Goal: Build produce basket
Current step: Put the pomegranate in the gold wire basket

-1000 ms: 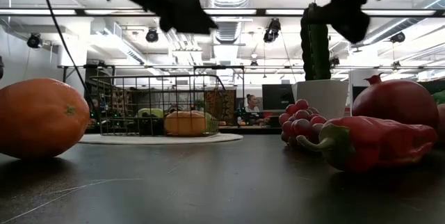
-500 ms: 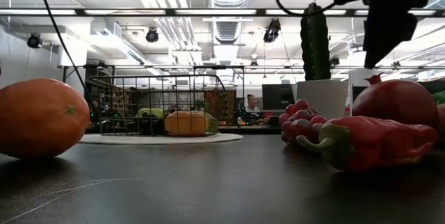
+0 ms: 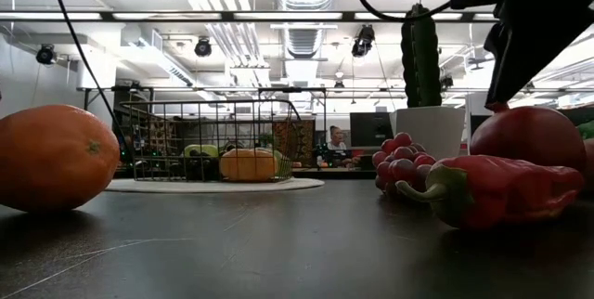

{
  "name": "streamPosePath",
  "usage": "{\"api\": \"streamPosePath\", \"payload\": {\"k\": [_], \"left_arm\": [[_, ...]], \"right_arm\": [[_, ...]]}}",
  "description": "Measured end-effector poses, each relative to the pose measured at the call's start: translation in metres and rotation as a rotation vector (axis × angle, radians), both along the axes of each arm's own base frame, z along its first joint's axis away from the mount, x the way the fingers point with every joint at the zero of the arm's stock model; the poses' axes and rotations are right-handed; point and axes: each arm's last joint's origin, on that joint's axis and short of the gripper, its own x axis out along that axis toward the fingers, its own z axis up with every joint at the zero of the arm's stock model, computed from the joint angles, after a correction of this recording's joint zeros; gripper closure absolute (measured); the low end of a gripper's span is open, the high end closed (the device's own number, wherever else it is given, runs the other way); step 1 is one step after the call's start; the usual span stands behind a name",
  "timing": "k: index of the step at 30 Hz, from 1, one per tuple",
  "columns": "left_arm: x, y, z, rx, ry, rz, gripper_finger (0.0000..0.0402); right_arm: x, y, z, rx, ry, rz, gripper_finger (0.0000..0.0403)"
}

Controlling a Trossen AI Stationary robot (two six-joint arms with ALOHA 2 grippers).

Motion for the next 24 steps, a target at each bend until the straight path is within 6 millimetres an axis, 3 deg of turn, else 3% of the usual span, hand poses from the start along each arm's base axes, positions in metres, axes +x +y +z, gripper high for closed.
{"api": "streamPosePath", "payload": {"k": [14,24], "left_arm": [[0.000,0.000,-0.002,0.018,0.006,-0.001,0.0139],[-0.001,0.000,-0.005,0.028,0.014,0.006,0.0139]], "right_arm": [[-0.002,0.001,-0.013,-0.023,0.001,0.005,0.0381],[-0.005,0.000,-0.005,-0.028,-0.038,0.011,0.0391]]}}
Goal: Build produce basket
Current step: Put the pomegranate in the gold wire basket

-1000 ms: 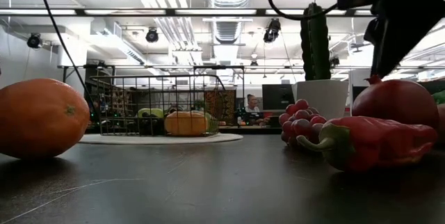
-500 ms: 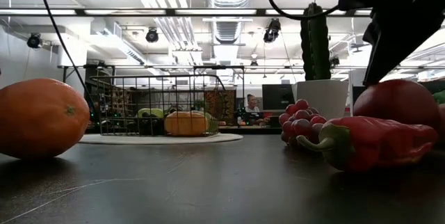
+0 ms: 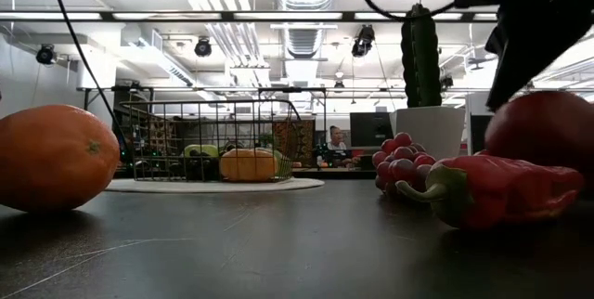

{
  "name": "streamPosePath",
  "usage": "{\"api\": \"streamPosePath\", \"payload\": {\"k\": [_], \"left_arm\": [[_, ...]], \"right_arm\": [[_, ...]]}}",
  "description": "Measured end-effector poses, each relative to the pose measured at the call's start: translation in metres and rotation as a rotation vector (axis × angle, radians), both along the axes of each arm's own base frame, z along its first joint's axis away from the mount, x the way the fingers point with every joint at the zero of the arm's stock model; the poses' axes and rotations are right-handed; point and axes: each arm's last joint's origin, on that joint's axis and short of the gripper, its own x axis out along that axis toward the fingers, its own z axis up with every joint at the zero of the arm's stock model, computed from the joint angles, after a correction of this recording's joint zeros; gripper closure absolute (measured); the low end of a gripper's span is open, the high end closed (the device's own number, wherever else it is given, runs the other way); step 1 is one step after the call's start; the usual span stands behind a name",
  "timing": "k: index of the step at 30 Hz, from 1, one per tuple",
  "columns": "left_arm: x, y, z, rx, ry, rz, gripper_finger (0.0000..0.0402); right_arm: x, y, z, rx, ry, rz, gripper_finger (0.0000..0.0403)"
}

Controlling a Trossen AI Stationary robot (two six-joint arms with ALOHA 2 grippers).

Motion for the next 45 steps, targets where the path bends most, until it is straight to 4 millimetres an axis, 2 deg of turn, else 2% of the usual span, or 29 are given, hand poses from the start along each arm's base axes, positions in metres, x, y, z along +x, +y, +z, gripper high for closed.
{"api": "streamPosePath", "payload": {"k": [7,11,16,23,30,38,45], "left_arm": [[0.000,-0.001,0.000,-0.010,-0.003,-0.002,0.0139],[-0.001,-0.008,0.001,-0.011,-0.028,-0.027,0.0139],[-0.015,-0.017,0.009,0.048,-0.103,-0.072,0.0139],[-0.047,-0.010,0.007,0.117,-0.222,-0.069,0.0139],[-0.077,-0.002,0.009,0.175,-0.376,-0.044,0.0139],[-0.105,0.006,-0.003,0.181,-0.448,-0.030,0.0139],[-0.123,0.011,-0.007,0.182,-0.494,-0.021,0.0139]], "right_arm": [[-0.009,-0.003,0.020,-0.044,-0.110,0.006,0.0392],[-0.014,-0.006,0.032,-0.108,-0.201,-0.006,0.0392],[-0.006,-0.005,0.045,-0.220,-0.356,0.045,0.0392],[0.025,-0.013,0.067,-0.380,-0.584,0.100,0.0392],[0.054,-0.045,0.095,-0.457,-0.753,0.067,0.0392],[0.097,-0.086,0.105,-0.530,-0.749,-0.020,0.0392],[0.153,-0.116,0.105,-0.635,-0.671,-0.051,0.0392]]}}
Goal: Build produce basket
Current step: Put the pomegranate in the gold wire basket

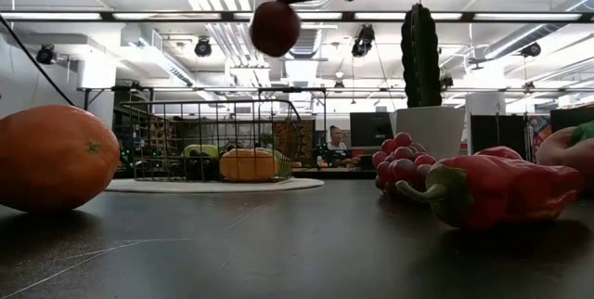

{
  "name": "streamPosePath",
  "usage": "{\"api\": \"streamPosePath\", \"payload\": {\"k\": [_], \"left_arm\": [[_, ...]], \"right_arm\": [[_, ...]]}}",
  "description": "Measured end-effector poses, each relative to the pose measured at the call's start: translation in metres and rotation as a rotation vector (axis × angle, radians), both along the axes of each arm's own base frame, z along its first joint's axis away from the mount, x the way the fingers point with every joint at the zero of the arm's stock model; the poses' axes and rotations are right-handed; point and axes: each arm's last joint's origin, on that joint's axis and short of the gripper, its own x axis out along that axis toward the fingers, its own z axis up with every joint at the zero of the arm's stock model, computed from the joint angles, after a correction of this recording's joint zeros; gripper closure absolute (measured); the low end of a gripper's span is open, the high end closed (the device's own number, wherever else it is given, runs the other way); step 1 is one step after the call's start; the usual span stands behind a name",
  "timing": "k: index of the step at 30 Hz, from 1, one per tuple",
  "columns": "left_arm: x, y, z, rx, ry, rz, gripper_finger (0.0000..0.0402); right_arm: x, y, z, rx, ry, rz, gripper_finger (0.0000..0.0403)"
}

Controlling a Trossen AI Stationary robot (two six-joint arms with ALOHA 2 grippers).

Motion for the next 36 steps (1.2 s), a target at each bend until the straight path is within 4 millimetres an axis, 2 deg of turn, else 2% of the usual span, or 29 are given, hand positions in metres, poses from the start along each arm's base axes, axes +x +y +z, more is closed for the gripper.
{"api": "streamPosePath", "payload": {"k": [3,7,13,19,36], "left_arm": [[-0.005,0.001,0.000,-0.001,-0.015,0.001,0.0139],[-0.007,0.002,-0.001,-0.001,-0.015,0.001,0.0139],[-0.007,0.002,-0.002,0.006,-0.015,0.005,0.0139],[-0.009,0.002,-0.003,0.007,-0.020,0.006,0.0139],[-0.010,0.003,-0.003,0.005,-0.025,0.006,0.0139]], "right_arm": [[0.024,-0.014,-0.005,-0.021,0.020,-0.037,0.0392],[0.049,-0.031,-0.027,-0.016,0.062,-0.086,0.0392],[0.067,-0.041,-0.064,-0.073,0.156,-0.254,0.0392],[0.070,-0.042,-0.080,-0.073,0.199,-0.300,0.0392],[0.067,-0.045,-0.091,-0.001,0.183,-0.295,0.0392]]}}
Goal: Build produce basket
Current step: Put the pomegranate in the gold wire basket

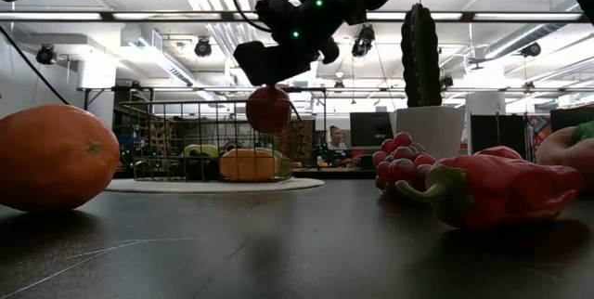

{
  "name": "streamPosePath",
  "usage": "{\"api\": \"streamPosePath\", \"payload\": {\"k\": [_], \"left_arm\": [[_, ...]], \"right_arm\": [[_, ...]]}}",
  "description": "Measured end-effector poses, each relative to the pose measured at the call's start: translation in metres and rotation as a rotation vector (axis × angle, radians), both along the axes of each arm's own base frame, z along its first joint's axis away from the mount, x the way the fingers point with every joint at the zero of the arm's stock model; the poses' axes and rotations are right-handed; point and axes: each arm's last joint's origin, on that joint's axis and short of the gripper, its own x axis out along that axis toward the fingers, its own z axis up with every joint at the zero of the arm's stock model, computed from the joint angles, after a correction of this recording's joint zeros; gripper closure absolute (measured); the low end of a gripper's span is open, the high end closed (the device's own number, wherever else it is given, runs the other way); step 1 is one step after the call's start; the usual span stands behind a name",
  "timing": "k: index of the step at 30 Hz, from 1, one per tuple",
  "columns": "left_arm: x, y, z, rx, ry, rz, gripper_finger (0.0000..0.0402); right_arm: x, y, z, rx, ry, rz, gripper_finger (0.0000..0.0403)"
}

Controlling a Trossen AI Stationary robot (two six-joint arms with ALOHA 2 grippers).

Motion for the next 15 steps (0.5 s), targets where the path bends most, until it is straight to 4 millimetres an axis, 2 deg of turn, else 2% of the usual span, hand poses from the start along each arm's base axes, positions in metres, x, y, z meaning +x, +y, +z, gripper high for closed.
{"api": "streamPosePath", "payload": {"k": [9,15], "left_arm": [[0.000,0.000,0.000,-0.001,-0.001,0.000,0.0139],[0.000,0.000,0.000,-0.001,-0.001,0.000,0.0139]], "right_arm": [[0.000,-0.008,-0.001,0.048,-0.020,0.033,0.0389],[-0.002,-0.016,-0.003,0.080,-0.024,0.006,0.0356]]}}
